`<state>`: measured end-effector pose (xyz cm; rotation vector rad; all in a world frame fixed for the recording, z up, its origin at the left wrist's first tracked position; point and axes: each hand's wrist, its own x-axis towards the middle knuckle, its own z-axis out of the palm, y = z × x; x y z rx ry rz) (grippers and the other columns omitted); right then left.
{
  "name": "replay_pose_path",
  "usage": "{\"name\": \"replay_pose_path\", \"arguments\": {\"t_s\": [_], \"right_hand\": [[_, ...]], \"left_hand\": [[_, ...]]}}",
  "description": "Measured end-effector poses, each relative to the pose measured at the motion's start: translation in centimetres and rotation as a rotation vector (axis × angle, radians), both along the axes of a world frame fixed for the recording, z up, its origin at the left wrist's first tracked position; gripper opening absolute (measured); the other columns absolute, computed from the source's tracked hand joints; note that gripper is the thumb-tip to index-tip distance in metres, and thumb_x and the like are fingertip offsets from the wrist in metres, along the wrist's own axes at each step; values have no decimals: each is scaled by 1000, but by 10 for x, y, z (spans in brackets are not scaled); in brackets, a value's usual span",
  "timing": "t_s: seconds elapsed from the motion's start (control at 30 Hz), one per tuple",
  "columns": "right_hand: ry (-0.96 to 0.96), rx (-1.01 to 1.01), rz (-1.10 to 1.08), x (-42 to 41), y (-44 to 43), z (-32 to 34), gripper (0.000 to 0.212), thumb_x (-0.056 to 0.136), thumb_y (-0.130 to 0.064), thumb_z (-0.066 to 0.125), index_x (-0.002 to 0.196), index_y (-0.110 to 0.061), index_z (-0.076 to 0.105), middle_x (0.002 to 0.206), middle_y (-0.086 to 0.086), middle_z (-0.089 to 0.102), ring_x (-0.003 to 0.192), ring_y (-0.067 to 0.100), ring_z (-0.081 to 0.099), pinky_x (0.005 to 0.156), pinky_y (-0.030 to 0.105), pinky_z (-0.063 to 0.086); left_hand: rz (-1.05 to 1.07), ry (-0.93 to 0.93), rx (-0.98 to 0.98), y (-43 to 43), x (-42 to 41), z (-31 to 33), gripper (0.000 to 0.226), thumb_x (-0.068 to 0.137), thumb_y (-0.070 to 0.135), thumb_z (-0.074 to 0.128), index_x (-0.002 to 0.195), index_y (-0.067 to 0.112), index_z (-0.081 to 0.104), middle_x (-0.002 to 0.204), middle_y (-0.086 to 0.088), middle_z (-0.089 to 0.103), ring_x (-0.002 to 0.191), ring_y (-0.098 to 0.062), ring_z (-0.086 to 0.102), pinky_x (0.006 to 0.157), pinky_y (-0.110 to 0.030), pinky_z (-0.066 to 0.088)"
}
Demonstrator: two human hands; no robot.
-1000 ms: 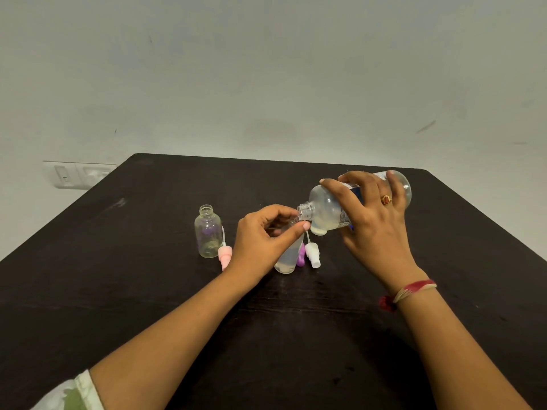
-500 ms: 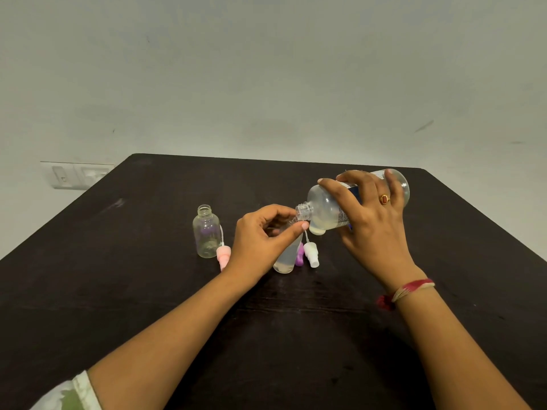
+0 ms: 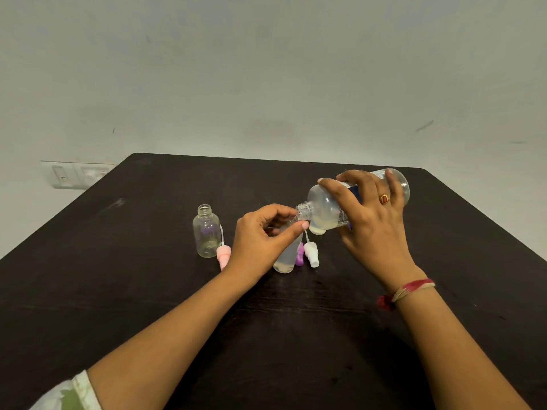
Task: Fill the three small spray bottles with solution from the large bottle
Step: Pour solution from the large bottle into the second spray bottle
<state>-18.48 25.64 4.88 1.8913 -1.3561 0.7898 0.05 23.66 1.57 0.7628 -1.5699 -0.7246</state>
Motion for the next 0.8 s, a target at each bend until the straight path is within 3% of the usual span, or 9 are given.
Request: {"name": "replay_pose_path", "arguments": {"t_s": [0.27, 0.6, 0.7, 0.8], "right_hand": [[-75, 105, 31, -2, 1, -2, 73, 63, -20, 77, 129, -28, 48, 121, 3, 50, 113, 25, 50, 111, 53, 17], [-127, 184, 53, -7, 1, 1, 71, 63, -29, 74, 128, -30, 46, 118, 4, 52, 109, 29, 54, 108, 56, 25], [-219, 174, 76, -7, 1, 2, 67, 65, -38, 66, 128, -26, 47, 118, 2, 52, 109, 25, 53, 106, 49, 27], [-431, 157, 95, -6, 3, 4, 70, 67, -44, 78, 125, -18, 49, 116, 2, 55, 107, 20, 54, 97, 40, 36]], "left_hand": [[-22, 4, 19, 0, 0, 1, 18, 76, 20, 79, 85, 32, 70, 76, 18, 71, 73, -3, 67, 69, -18, 53], [-17, -1, 45, -2, 0, -2, 13, 77, 19, 79, 89, 20, 74, 82, 4, 74, 78, -11, 70, 73, -27, 57], [-10, -1, 55, -2, 1, -3, 15, 76, 21, 79, 90, 18, 74, 83, 5, 74, 78, -10, 70, 73, -26, 57], [-12, 0, 64, -2, 1, -3, 16, 77, 21, 79, 91, 20, 73, 85, 6, 73, 79, -8, 69, 73, -23, 56]]}}
